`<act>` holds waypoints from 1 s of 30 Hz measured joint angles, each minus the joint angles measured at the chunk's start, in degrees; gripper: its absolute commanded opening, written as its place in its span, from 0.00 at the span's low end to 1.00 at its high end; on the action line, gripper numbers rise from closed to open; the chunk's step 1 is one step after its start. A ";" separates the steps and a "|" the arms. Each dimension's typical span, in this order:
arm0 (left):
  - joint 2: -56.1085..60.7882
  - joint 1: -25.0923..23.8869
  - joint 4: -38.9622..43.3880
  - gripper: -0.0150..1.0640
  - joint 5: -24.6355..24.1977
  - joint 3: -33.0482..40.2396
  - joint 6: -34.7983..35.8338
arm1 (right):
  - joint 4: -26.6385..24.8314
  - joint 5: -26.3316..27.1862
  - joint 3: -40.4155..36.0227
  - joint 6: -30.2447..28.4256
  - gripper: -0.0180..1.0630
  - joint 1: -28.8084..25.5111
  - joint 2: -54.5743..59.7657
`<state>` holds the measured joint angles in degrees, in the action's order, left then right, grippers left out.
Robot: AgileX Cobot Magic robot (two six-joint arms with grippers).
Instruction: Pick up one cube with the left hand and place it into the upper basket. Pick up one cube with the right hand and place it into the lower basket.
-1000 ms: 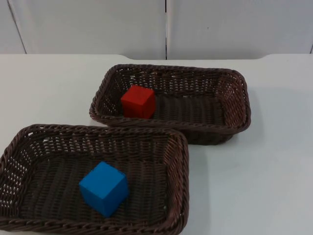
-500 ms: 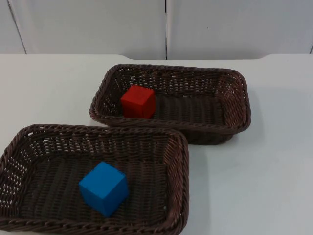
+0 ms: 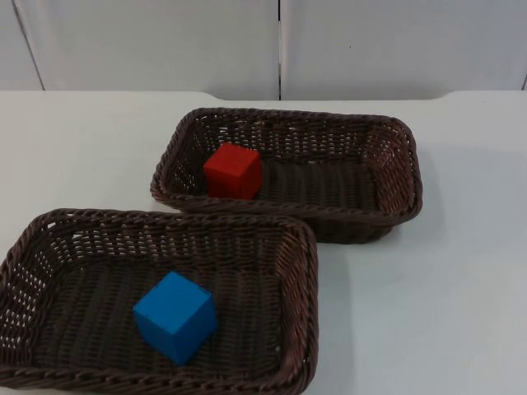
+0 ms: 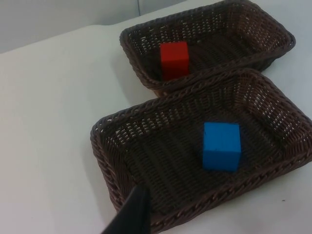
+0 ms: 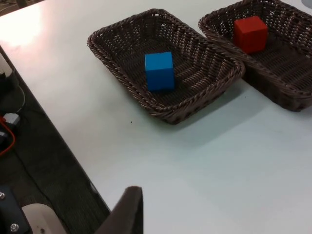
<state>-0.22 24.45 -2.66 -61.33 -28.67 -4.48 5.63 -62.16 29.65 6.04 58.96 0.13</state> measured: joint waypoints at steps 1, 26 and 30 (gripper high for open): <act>0.00 0.00 0.00 0.99 0.00 0.00 0.00 | 0.00 0.00 0.00 0.00 0.99 0.00 0.00; 0.00 0.00 0.50 0.99 0.00 0.00 0.00 | 0.11 0.00 0.00 0.00 0.99 0.00 0.00; 0.00 0.00 0.50 0.99 0.00 0.00 0.00 | 0.11 0.00 0.00 0.00 0.99 0.00 0.00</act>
<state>-0.22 24.45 -2.15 -61.33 -28.67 -4.48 5.74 -62.16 29.65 6.04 58.96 0.13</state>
